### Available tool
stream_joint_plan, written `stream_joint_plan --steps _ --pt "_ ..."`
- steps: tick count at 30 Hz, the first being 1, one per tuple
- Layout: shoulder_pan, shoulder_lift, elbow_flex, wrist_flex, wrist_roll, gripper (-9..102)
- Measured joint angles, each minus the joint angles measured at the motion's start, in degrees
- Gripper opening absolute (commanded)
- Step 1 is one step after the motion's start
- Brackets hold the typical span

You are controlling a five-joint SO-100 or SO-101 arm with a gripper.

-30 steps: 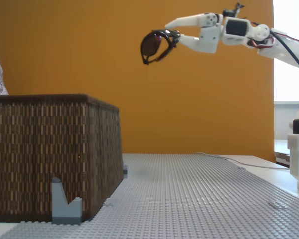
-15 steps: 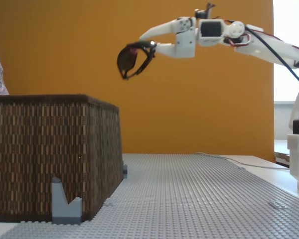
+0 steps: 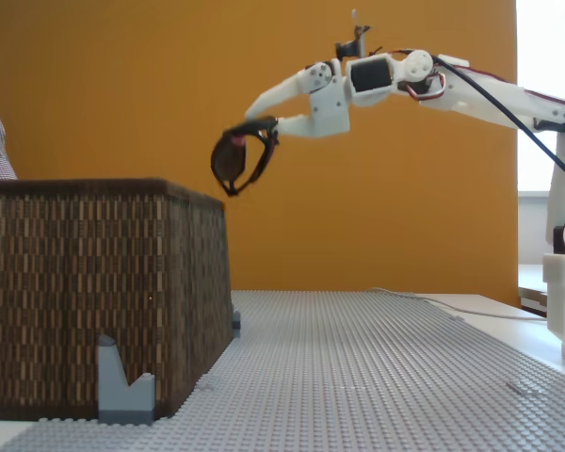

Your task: Grasp a glasses and put it in the bin.

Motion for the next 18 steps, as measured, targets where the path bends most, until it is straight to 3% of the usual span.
stream_joint_plan --steps 8,18 --pt "-0.2 -11.2 -11.0 1.1 3.0 -1" --pt "-1.7 -19.5 -24.4 -7.6 2.5 -1"
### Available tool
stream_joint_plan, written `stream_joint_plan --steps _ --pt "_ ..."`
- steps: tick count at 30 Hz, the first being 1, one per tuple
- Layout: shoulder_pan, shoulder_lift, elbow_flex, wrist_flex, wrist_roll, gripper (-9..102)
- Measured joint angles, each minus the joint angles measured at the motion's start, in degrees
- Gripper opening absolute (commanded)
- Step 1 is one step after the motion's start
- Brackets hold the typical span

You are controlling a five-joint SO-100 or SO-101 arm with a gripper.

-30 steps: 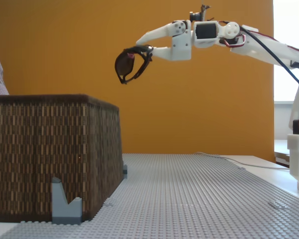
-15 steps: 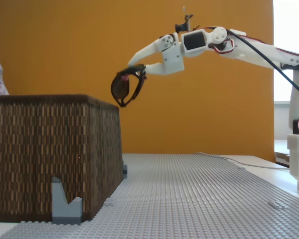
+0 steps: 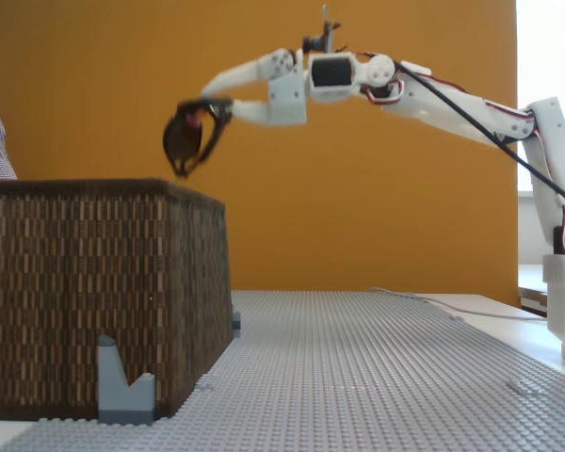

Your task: Grasp a glasses and put it in the bin.

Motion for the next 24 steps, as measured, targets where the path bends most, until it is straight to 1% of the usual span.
stream_joint_plan --steps 4,13,15,17,18,21,24 --pt "-0.7 -2.4 -1.6 -1.0 -0.6 -1" --pt "-0.3 -9.5 -1.6 0.8 0.6 0" --pt "-0.7 -10.3 -1.6 0.8 0.6 7" --pt "-0.4 -10.5 -1.8 0.2 0.3 19" --pt "0.1 -10.5 -1.8 0.1 0.5 21" --pt "0.6 -10.5 -1.8 0.6 0.6 21" --pt "-0.4 -10.5 -2.4 3.5 0.6 22"
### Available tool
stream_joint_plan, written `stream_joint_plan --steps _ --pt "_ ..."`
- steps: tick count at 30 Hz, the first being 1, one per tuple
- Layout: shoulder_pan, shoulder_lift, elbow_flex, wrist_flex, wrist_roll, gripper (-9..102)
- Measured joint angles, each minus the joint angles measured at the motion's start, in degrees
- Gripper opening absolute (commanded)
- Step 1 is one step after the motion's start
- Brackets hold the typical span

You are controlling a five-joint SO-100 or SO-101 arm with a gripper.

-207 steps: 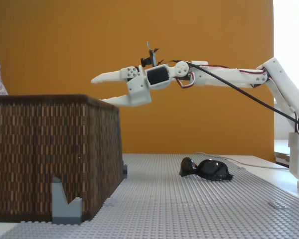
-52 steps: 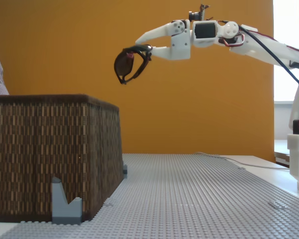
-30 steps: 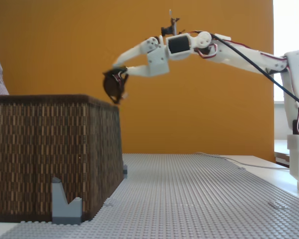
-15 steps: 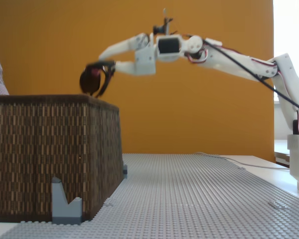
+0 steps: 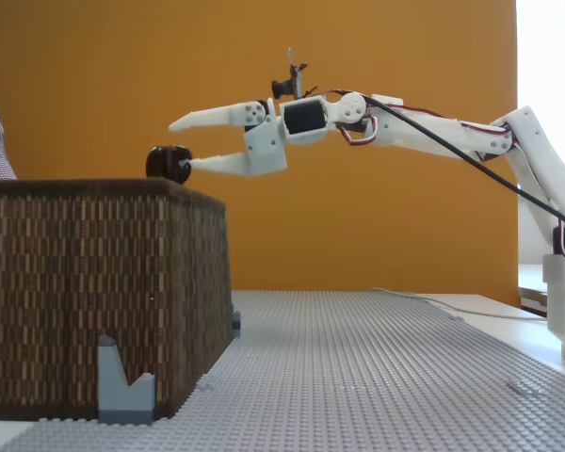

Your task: Grasp a glasses and put it in the bin.

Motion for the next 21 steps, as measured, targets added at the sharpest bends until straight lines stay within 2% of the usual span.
stream_joint_plan --steps 10,21 --pt "-1.8 0.1 -10.5 20.2 3.6 23" --pt "-2.2 3.3 -12.0 33.0 3.1 31"
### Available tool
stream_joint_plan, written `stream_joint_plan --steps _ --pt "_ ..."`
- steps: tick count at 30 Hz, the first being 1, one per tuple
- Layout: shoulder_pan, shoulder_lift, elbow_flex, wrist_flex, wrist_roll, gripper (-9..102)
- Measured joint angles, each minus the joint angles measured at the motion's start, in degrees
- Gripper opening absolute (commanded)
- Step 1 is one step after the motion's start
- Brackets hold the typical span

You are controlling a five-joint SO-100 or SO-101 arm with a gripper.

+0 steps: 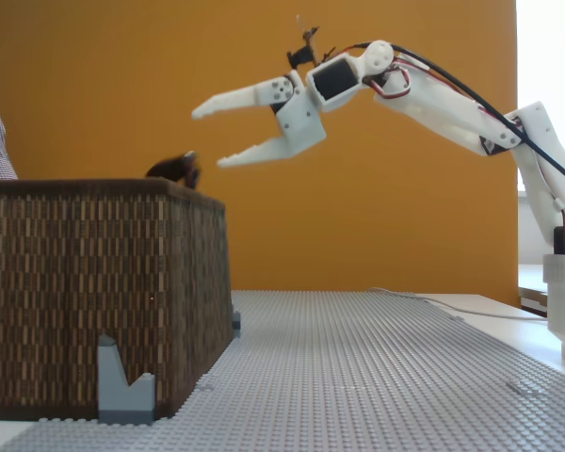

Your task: Grasp a glasses and put it in the bin.

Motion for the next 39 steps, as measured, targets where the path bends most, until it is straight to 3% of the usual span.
stream_joint_plan --steps 7,10,14,18,22,29,39 --pt "0.3 0.0 -0.2 14.1 1.9 31" --pt "1.4 1.3 -0.9 15.0 2.9 31" --pt "3.9 11.3 -1.8 9.9 3.4 31" --pt "3.5 23.2 0.4 14.5 3.4 31" --pt "4.2 41.5 13.0 14.9 3.0 30" --pt "4.0 77.6 49.1 6.2 -3.7 25" --pt "6.2 107.0 75.2 4.1 -9.1 15"
